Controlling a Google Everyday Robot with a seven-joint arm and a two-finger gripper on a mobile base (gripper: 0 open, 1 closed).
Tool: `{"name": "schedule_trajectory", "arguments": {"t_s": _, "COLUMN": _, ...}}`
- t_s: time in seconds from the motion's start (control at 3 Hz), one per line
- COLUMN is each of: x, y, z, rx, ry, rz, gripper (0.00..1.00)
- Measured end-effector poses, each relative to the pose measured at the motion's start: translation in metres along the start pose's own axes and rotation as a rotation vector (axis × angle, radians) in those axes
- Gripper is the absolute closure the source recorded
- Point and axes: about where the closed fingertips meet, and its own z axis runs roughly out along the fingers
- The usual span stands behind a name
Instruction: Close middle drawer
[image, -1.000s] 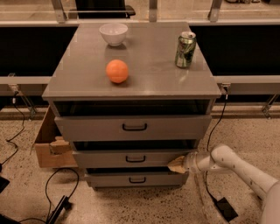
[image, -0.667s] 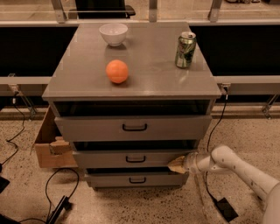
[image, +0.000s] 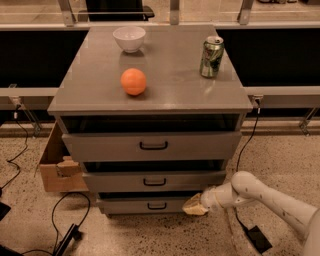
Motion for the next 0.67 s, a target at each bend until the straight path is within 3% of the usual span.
{"name": "schedule_trajectory", "arguments": {"t_s": 0.33, "x": 0.002, "y": 0.045, "z": -0.010, "rx": -0.049, "ry": 0.153, "rz": -0.012, "gripper": 1.00}}
{"name": "schedule_trajectory", "arguments": {"t_s": 0.67, "x": -0.002, "y": 0.075, "z": -0.044, "rx": -0.008, "ry": 0.351, "rz": -0.002, "gripper": 1.00}}
